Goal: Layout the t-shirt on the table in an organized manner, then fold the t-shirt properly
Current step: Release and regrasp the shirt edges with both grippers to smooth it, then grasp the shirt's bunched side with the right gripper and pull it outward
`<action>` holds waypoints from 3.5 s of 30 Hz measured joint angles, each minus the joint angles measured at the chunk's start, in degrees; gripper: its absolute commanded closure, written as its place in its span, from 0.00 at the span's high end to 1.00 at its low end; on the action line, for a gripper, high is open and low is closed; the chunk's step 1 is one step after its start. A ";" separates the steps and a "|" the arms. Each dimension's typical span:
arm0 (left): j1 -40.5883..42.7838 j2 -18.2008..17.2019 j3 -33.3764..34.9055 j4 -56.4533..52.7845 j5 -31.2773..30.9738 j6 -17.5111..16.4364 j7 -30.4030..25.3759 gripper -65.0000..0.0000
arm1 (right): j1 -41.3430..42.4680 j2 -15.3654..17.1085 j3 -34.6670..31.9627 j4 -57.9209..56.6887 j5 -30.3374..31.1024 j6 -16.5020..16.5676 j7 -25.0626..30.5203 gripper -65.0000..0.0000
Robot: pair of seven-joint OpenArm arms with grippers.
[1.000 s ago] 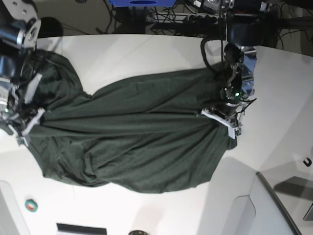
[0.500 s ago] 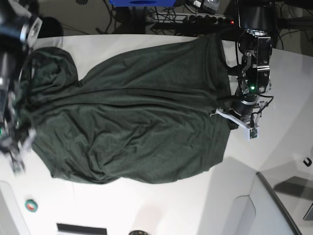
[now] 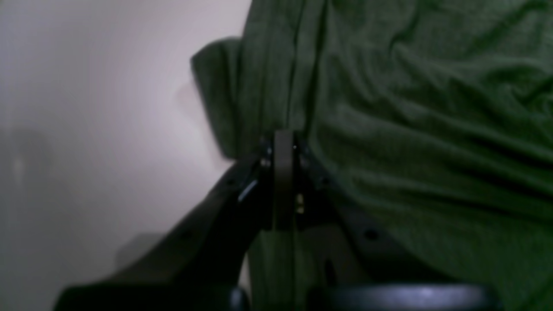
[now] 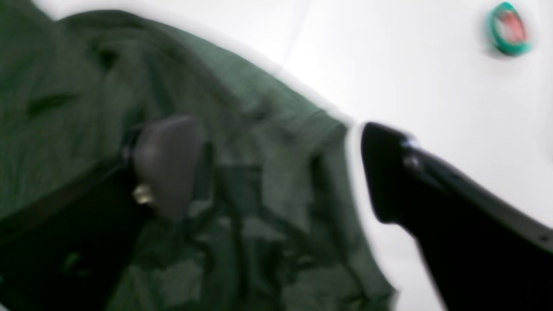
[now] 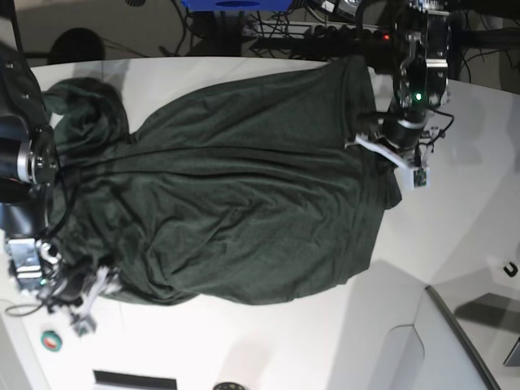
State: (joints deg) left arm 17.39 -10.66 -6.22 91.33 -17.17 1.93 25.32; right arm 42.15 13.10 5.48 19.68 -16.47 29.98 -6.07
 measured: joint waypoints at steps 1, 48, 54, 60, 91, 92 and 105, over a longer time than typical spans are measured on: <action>1.11 0.61 0.04 1.11 0.04 -0.26 -0.09 0.00 | -0.33 -0.04 -0.39 -0.76 -0.04 -0.22 0.11 0.92; -4.15 4.83 -0.42 -8.07 13.84 -0.57 -0.22 0.00 | -52.72 -3.45 6.80 69.11 0.42 -4.39 -21.11 0.03; 0.72 5.64 -0.92 -1.79 13.84 -0.42 -0.20 0.00 | -33.88 -3.23 6.82 52.89 0.39 -4.48 -20.48 0.38; 5.90 5.46 -1.05 0.42 13.92 -0.39 -0.17 0.00 | -21.46 -1.55 6.93 31.87 -0.20 -4.68 -17.00 0.50; 0.37 5.68 -0.50 -9.90 14.16 -0.42 -2.10 0.00 | -32.30 -0.96 6.91 48.59 0.04 -4.63 -8.83 0.00; -0.04 5.70 -0.50 -10.27 14.16 -0.42 -2.19 0.00 | -32.89 -0.94 6.91 50.14 -0.15 -4.63 -10.43 0.00; -0.15 5.60 -0.50 -10.56 14.14 -0.42 -2.69 0.00 | -55.19 -8.26 3.39 84.00 0.24 -4.24 -21.44 0.00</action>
State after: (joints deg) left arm 17.23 -5.06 -6.72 80.77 -3.03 1.52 22.63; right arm -13.04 4.84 8.86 103.68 -16.23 25.74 -27.51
